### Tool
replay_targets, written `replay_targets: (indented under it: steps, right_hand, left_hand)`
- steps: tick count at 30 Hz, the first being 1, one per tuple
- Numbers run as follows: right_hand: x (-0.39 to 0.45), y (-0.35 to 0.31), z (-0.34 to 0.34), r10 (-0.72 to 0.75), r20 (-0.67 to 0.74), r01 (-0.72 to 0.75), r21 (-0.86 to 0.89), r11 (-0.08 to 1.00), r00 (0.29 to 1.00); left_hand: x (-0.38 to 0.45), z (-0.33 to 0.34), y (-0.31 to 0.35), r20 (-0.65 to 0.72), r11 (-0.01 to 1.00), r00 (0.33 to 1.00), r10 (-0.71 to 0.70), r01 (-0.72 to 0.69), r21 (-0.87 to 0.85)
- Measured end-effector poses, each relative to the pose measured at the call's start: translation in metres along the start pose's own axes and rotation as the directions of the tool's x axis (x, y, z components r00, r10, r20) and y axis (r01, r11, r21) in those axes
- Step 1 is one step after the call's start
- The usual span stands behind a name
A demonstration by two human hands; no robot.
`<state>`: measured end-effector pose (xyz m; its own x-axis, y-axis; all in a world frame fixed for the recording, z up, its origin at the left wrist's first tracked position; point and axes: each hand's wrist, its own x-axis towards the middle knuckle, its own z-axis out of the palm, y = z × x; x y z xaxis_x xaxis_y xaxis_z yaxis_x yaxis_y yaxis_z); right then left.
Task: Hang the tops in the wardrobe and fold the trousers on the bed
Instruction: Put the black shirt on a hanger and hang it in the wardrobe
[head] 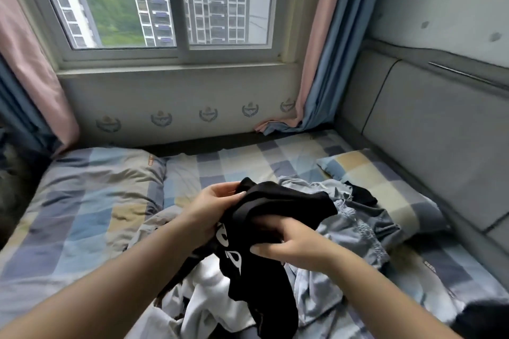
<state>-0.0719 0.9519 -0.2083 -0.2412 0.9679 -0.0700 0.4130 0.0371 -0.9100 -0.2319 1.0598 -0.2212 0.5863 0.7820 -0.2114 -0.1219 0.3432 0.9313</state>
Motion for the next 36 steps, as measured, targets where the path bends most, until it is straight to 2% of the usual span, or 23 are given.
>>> replay_targets:
  steps: [2, 4, 7, 9, 10, 11, 13, 14, 15, 17, 19, 22, 24, 25, 27, 30, 33, 36]
  right_hand:
    - [-0.031, -0.013, -0.011, -0.045, -0.116, 0.029, -0.138, 0.99, 0.992]
    - [-0.064, -0.029, -0.018, -0.171, -0.324, 0.049, -0.352, 0.935, 0.93]
    - [-0.106, -0.051, -0.021, -0.371, -0.567, 0.001, -0.547, 0.837, 0.736]
    - [-0.125, -0.057, -0.024, -0.414, -0.67, -0.16, -0.621, 0.767, 0.616]
    - [-0.131, -0.056, -0.026, -0.352, -0.721, -0.28, -0.599, 0.75, 0.597]
    - [-0.139, -0.056, -0.027, -0.214, -0.777, -0.411, -0.52, 0.749, 0.593]
    - [-0.154, -0.054, -0.025, 0.218, -0.789, -0.579, -0.204, 0.789, 0.575]
    - [-0.161, -0.055, -0.021, 0.396, -0.72, -0.565, 0.007, 0.825, 0.57]
    - [-0.168, -0.054, -0.016, 0.507, -0.633, -0.498, 0.212, 0.841, 0.586]
    - [-0.184, -0.054, -0.004, 0.57, -0.525, -0.348, 0.464, 0.814, 0.633]
    - [-0.198, -0.057, 0.007, 0.53, -0.55, -0.193, 0.554, 0.81, 0.645]
    - [-0.23, -0.075, 0.019, 0.46, -0.663, 0.099, 0.625, 0.774, 0.591]
    - [-0.258, -0.087, 0.025, 0.403, -0.734, 0.273, 0.611, 0.743, 0.546]
    - [-0.273, -0.093, 0.027, 0.383, -0.772, 0.338, 0.587, 0.736, 0.506]
    - [-0.3, -0.102, 0.032, 0.367, -0.847, 0.437, 0.517, 0.736, 0.384]
    - [-0.344, -0.117, 0.04, 0.335, -0.922, 0.544, 0.385, 0.745, 0.193]
    - [-0.39, -0.136, 0.046, 0.288, -0.957, 0.529, 0.231, 0.817, -0.028]
    - [-0.443, -0.151, 0.057, 0.177, -0.958, 0.436, 0.062, 0.898, -0.227]
  left_hand:
    - [-0.007, 0.015, 0.007, 0.054, 0.999, 0.998, 0.024, -0.022, -0.025]
    - [-0.016, 0.03, 0.017, 0.095, 0.999, 0.995, 0.04, -0.036, -0.04]
    - [-0.032, 0.051, 0.03, 0.174, 0.998, 0.983, 0.053, -0.047, -0.034]
    - [-0.042, 0.064, 0.036, 0.244, 0.998, 0.968, 0.067, -0.065, -0.015]
    - [-0.046, 0.069, 0.038, 0.274, 0.997, 0.959, 0.074, -0.074, -0.011]
    - [-0.052, 0.075, 0.04, 0.308, 0.997, 0.948, 0.078, -0.079, -0.008]
    - [-0.062, 0.087, 0.044, 0.366, 0.996, 0.927, 0.085, -0.089, -0.007]
    - [-0.067, 0.093, 0.045, 0.395, 0.995, 0.914, 0.089, -0.095, -0.004]
    - [-0.071, 0.1, 0.045, 0.423, 0.995, 0.902, 0.089, -0.099, 0.002]
    - [-0.08, 0.113, 0.043, 0.475, 0.995, 0.877, 0.077, -0.094, 0.013]
    - [-0.088, 0.127, 0.04, 0.514, 0.996, 0.855, 0.062, -0.085, 0.022]
    - [-0.102, 0.153, 0.031, 0.571, 0.996, 0.82, 0.032, -0.077, 0.055]
    - [-0.115, 0.179, 0.021, 0.614, 0.991, 0.789, 0.007, -0.087, 0.1]
    - [-0.122, 0.193, 0.015, 0.631, 0.989, 0.776, 0.001, -0.095, 0.116]
    - [-0.136, 0.224, 0.004, 0.669, 0.983, 0.743, 0.002, -0.124, 0.135]
    - [-0.162, 0.273, -0.01, 0.751, 0.951, 0.659, -0.032, -0.212, 0.227]
    - [-0.188, 0.32, -0.018, 0.794, 0.954, 0.605, -0.069, -0.193, 0.23]
    - [-0.234, 0.376, -0.023, 0.86, 0.981, 0.507, -0.062, -0.127, 0.146]
